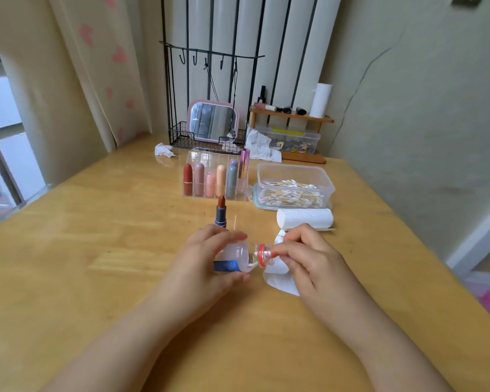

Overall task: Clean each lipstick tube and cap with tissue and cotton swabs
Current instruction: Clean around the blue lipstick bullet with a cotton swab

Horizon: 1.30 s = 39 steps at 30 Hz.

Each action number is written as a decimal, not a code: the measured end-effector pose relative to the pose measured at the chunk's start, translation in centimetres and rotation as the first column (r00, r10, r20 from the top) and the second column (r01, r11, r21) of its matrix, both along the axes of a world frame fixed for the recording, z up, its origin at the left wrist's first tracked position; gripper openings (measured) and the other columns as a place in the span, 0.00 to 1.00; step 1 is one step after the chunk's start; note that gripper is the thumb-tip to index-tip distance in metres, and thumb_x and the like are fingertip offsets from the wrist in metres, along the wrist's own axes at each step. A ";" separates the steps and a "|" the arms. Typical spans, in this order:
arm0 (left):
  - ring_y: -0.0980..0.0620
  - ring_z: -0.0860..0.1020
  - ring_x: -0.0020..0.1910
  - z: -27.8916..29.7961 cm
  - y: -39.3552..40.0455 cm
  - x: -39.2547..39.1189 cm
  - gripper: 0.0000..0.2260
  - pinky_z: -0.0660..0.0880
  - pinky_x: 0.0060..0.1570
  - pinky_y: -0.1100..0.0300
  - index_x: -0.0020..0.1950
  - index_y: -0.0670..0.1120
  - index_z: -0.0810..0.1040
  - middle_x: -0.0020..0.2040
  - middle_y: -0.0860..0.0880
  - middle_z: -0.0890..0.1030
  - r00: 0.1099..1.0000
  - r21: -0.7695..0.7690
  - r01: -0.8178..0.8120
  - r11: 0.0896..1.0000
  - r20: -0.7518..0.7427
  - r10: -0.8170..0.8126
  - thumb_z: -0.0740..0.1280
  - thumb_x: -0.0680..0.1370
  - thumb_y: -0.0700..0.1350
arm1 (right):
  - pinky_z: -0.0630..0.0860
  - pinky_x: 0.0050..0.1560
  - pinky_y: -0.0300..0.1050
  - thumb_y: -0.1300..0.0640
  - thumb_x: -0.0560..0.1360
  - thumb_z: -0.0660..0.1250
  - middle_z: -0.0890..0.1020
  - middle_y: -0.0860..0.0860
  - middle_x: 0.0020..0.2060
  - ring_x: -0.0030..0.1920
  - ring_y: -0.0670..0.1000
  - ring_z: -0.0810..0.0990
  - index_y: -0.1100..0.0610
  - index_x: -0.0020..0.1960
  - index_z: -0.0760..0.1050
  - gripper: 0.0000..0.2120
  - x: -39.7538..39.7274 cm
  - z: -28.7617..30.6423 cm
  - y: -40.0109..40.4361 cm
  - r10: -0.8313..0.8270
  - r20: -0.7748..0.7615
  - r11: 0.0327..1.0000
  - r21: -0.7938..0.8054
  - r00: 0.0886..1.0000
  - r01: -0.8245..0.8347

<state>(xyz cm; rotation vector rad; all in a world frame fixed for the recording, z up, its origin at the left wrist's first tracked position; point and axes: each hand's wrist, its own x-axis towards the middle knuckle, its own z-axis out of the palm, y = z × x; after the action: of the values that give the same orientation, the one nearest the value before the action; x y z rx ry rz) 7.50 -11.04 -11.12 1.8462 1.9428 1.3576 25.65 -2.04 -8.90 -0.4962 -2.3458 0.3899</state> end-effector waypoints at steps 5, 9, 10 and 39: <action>0.61 0.72 0.57 0.2 -0.1 0.0 0.23 0.68 0.54 0.71 0.61 0.53 0.78 0.54 0.60 0.74 1.000 -0.006 -0.005 1.000 0.010 0.005 0.77 0.67 0.46 | 0.65 0.45 0.24 0.59 0.76 0.57 0.71 0.46 0.42 0.44 0.37 0.71 0.56 0.50 0.80 0.13 -0.4 -0.3 -0.2 -0.001 -0.047 1.000 0.017 0.999 0.002; 0.67 0.73 0.54 0.6 -0.3 0.0 0.21 0.64 0.49 0.78 0.57 0.55 0.77 0.52 0.62 0.76 0.988 0.010 -0.056 0.998 0.142 0.054 0.77 0.67 0.47 | 0.68 0.42 0.26 0.62 0.75 0.61 0.76 0.41 0.41 0.44 0.38 0.75 0.50 0.48 0.81 0.12 -0.6 0.3 -0.9 -0.085 -0.188 0.993 -0.094 0.979 0.068; 0.69 0.73 0.54 0.7 -0.4 0.0 0.20 0.64 0.48 0.79 0.56 0.56 0.76 0.52 0.63 0.76 0.981 0.015 -0.072 0.997 0.184 0.068 0.77 0.67 0.47 | 0.70 0.41 0.29 0.61 0.74 0.62 0.78 0.41 0.40 0.43 0.40 0.76 0.46 0.47 0.80 0.13 -0.6 0.6 -1.1 -0.112 -0.215 0.986 -0.145 0.970 0.082; 0.49 0.72 0.59 0.4 2.5 -6.1 0.29 0.71 0.58 0.53 0.68 0.43 0.67 0.59 0.48 0.72 0.811 -0.132 -0.495 0.859 0.283 0.511 0.74 0.71 0.46 | 0.70 0.31 0.31 0.68 0.77 0.56 0.77 0.50 0.33 0.32 0.46 0.72 0.55 0.47 0.78 0.14 -4.3 0.5 1.6 -0.283 -0.088 0.643 -0.756 0.955 0.121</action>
<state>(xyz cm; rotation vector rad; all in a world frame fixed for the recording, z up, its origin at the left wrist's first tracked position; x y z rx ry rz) 1.42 -8.52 -10.68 1.0292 2.3483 1.5889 21.32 -0.48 -8.41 -1.0416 -1.8142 1.2580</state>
